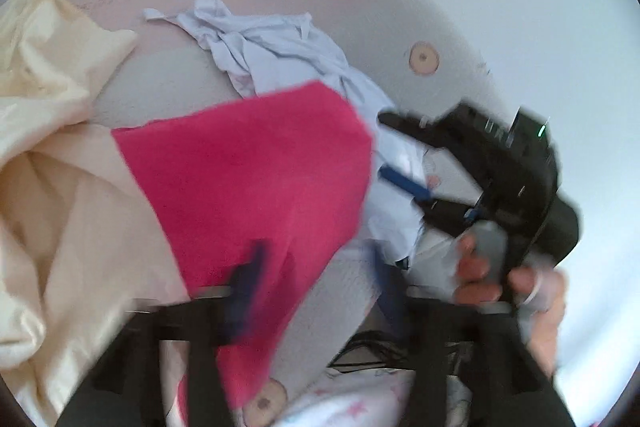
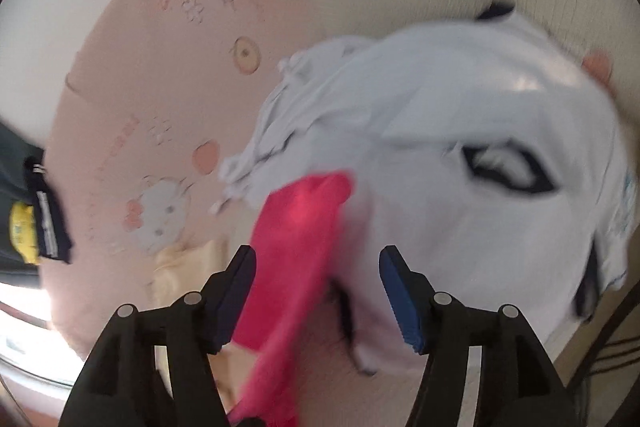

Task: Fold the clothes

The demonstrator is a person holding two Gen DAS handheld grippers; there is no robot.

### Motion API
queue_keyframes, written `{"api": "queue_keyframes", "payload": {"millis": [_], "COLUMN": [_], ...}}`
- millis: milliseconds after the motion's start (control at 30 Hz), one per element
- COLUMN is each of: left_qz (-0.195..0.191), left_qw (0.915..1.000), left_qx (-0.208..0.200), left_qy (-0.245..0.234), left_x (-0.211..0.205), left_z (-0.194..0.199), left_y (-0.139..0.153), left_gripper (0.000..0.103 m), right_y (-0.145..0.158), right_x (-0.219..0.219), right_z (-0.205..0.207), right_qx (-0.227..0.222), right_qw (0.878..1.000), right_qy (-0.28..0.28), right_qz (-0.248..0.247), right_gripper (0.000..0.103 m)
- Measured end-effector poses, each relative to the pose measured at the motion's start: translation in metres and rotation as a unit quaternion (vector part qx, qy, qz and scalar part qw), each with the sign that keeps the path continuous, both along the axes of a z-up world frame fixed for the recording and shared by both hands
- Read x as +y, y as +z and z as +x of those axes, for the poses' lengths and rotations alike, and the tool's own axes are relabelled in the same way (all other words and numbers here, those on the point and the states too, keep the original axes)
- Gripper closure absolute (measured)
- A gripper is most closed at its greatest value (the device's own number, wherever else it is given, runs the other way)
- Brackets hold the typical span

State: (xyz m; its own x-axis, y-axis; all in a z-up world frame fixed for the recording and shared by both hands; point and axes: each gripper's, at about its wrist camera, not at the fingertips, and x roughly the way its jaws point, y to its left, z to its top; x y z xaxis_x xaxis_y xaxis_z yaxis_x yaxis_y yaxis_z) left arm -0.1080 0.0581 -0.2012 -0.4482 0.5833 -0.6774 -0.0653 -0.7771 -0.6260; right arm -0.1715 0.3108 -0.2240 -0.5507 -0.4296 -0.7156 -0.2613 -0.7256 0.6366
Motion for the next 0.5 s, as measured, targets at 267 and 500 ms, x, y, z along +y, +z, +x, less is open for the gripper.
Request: {"api": "queue_keyframes", "payload": {"millis": [267, 500], "left_qz": [-0.024, -0.034], "left_qw": [0.9981, 0.9946], "left_qx": [0.029, 0.045], "left_qy": [0.048, 0.087], "left_x": [-0.052, -0.099], "left_z": [0.026, 0.057], "left_y": [0.033, 0.045], "left_gripper": [0.02, 0.02], "right_y": [0.004, 0.01], "right_x": [-0.037, -0.071], "right_z": [0.029, 0.051], "right_qx": [0.002, 0.004], "right_qw": [1.0, 0.998], "right_qy": [0.015, 0.052], "right_qz": [0.016, 0.042], "right_gripper": [0.033, 0.033]}}
